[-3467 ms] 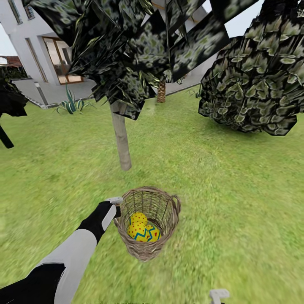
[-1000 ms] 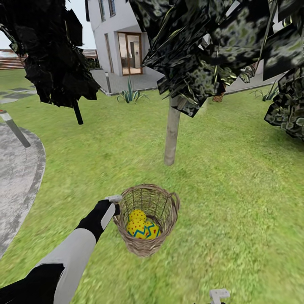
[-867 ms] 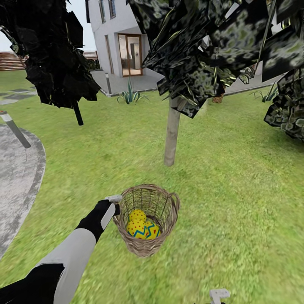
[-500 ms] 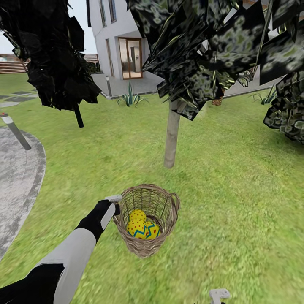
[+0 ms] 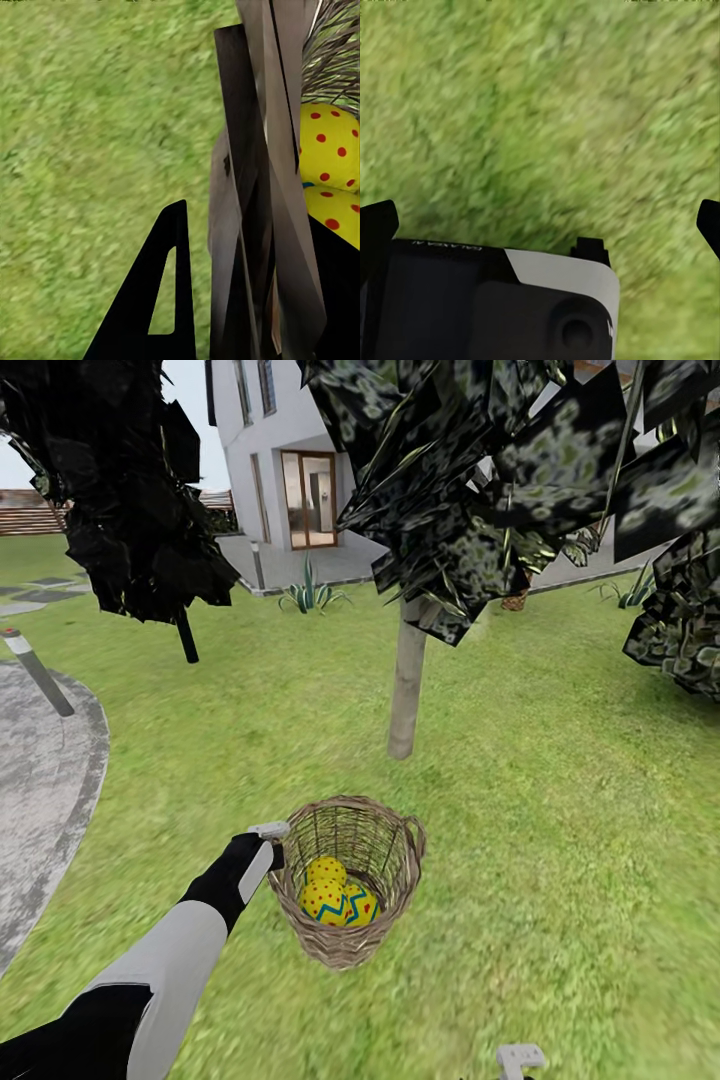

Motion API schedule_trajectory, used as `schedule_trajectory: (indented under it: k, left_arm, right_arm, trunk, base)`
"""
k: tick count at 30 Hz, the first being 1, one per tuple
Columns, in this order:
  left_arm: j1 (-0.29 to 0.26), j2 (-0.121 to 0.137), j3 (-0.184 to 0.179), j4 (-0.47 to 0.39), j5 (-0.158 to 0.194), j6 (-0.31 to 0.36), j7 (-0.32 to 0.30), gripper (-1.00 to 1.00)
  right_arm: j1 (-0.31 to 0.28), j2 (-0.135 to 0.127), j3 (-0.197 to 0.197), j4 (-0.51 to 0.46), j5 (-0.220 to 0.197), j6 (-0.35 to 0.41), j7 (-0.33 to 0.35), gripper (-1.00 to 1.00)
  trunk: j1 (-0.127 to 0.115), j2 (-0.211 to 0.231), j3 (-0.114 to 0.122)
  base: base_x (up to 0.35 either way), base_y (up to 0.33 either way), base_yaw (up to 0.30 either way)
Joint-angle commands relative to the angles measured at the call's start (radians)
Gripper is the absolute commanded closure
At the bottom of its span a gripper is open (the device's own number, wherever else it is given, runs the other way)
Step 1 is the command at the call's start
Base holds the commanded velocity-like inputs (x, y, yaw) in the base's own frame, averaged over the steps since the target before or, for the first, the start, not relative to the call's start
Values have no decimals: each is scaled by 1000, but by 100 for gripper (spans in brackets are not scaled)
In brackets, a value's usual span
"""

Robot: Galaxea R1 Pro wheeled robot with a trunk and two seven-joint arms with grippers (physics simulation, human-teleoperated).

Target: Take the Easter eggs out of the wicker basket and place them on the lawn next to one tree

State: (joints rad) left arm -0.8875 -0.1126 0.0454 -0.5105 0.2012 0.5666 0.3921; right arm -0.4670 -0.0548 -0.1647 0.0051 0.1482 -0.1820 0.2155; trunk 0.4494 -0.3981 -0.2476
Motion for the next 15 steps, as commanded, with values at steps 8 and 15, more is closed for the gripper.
schedule_trajectory:
  k: [8, 15]
  left_arm:
    - [-1, -1, 4, -2, 14, 1, 7, 100]
    - [-1, -1, 4, -2, 13, 1, 7, 100]
  right_arm:
    - [-1, 0, -9, 1, 10, -4, 2, -100]
    - [-1, -2, -9, 1, 10, -4, 2, -100]
  trunk:
    - [1, -2, 10]
    - [12, -23, 12]
  base:
    - [0, 0, 0]
    - [0, 0, 0]
